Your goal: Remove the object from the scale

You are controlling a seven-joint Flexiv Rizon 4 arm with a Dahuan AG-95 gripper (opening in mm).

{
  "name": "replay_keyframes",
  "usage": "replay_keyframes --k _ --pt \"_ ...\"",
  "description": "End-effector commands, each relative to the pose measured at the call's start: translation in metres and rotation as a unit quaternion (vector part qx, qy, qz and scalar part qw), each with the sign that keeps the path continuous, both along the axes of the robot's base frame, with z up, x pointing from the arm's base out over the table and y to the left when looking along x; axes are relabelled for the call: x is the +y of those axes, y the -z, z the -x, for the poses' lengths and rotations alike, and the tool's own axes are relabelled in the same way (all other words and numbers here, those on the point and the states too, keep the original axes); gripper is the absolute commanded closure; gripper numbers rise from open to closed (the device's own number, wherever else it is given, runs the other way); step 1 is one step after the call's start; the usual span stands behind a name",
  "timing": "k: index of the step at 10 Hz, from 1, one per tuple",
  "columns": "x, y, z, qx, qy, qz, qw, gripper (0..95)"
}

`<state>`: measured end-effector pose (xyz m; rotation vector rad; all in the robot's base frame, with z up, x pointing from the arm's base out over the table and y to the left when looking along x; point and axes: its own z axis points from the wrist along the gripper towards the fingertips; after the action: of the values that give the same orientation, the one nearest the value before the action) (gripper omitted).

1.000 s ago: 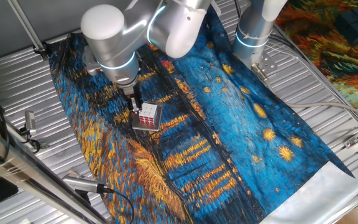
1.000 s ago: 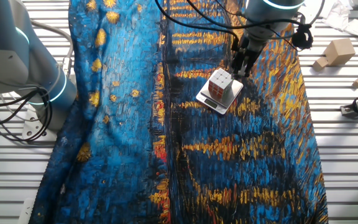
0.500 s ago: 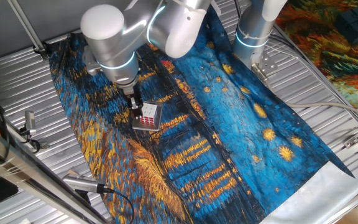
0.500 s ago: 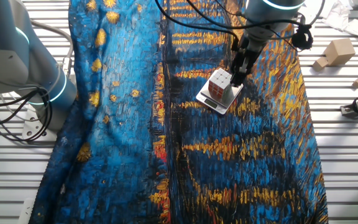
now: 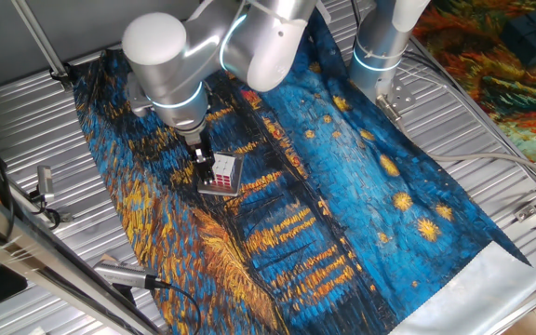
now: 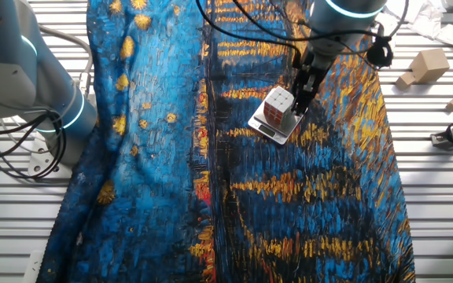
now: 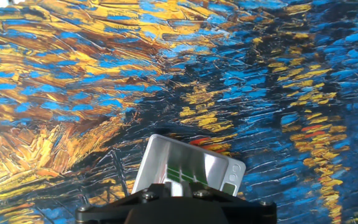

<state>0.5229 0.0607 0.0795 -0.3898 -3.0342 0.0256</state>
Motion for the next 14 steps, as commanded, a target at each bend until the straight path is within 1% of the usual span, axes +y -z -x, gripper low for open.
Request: replay_keyframes --k 1,4,6,7,14 --pt "-0.001 0.008 -0.001 -0.003 0.0 0.002 1.0 0.0" --pt "-0.001 0.023 -0.001 -0.004 0.0 0.004 1.0 0.0" --pt "0.0 0.026 -0.001 -0.004 0.0 0.004 1.0 0.0" --pt "0.0 0.026 -0.001 -0.004 0.0 0.004 1.0 19.0" --pt "0.0 0.026 -0.001 -0.005 0.0 0.004 1.0 19.0"
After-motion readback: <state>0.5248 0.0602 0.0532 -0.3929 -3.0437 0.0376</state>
